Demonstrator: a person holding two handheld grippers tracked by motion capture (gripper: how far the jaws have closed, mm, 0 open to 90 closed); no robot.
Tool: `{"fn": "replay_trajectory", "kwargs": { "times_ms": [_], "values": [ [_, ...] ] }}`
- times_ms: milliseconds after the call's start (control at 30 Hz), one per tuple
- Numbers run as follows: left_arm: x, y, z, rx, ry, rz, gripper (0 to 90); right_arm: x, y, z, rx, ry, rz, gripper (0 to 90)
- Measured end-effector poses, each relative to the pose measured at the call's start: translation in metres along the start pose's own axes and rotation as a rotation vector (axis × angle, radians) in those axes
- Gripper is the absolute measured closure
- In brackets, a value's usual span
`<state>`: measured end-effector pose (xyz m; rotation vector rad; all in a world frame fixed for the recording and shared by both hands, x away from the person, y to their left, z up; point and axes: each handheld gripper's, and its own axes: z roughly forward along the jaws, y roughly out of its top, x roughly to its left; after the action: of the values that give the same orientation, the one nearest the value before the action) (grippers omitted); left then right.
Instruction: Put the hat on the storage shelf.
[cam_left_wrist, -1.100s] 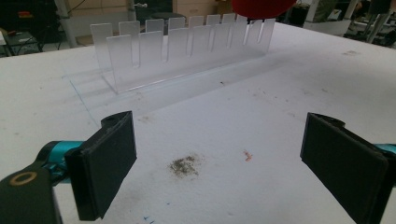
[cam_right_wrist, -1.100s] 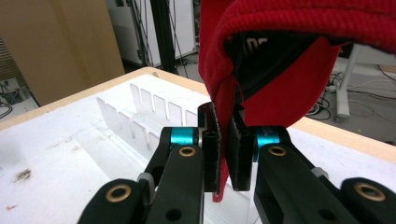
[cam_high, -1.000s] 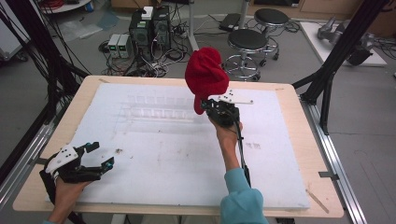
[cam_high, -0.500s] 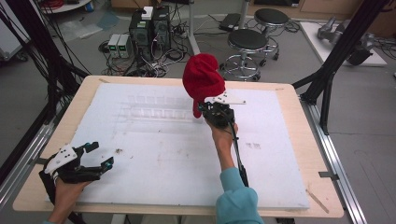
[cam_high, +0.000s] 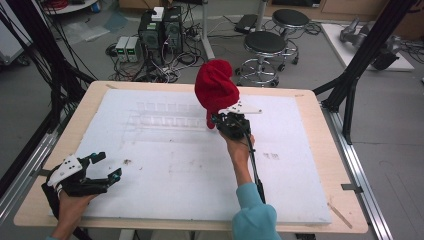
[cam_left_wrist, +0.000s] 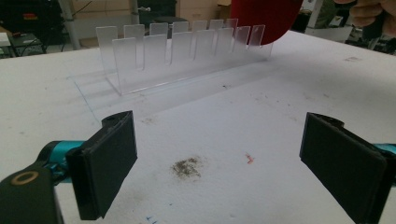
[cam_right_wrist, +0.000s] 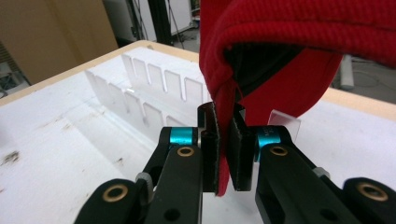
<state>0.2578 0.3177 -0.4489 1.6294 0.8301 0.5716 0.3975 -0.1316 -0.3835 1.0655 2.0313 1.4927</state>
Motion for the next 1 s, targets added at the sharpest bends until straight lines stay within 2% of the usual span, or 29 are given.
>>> {"fn": "replay_trajectory", "kwargs": {
  "times_ms": [67,167,333,400,533,600,700,767,867,933,1000],
  "values": [
    [0.000,0.000,0.000,0.001,0.001,-0.001,11.3,-0.001,-0.003,-0.002,0.011,0.006,-0.010,81.6],
    [0.000,0.000,0.000,0.000,0.001,-0.001,11.3,-0.002,-0.008,-0.004,0.048,-0.014,-0.030,78.8],
    [0.000,0.000,0.000,0.001,0.003,0.002,11.3,-0.001,-0.006,-0.007,0.038,-0.019,-0.044,76.7],
    [0.000,0.000,0.000,0.001,0.004,0.002,11.3,0.000,-0.005,-0.008,0.039,-0.022,-0.044,72.6],
    [0.000,0.000,0.000,0.001,0.003,0.005,11.3,0.000,-0.005,-0.009,0.046,-0.033,-0.044,60.4],
    [0.000,0.000,0.000,0.001,0.002,0.002,11.3,0.001,-0.004,-0.010,0.048,-0.050,-0.055,47.2],
    [0.000,0.000,0.000,0.001,0.002,0.002,11.3,0.001,-0.004,-0.012,0.062,-0.053,-0.019,29.1],
    [0.000,0.000,0.000,-0.001,0.002,-0.001,11.3,0.003,-0.005,-0.015,0.082,-0.049,-0.012,20.0],
    [0.000,0.000,0.000,-0.001,0.001,-0.002,11.3,0.008,-0.005,-0.024,0.114,-0.051,-0.028,11.9],
    [0.000,0.000,0.000,-0.002,0.000,-0.003,11.3,0.013,-0.004,-0.031,0.124,-0.034,-0.036,11.6],
    [0.000,0.000,0.000,-0.002,0.000,0.000,11.3,0.017,-0.002,-0.040,0.105,-0.022,-0.050,11.3]
  ]
}}
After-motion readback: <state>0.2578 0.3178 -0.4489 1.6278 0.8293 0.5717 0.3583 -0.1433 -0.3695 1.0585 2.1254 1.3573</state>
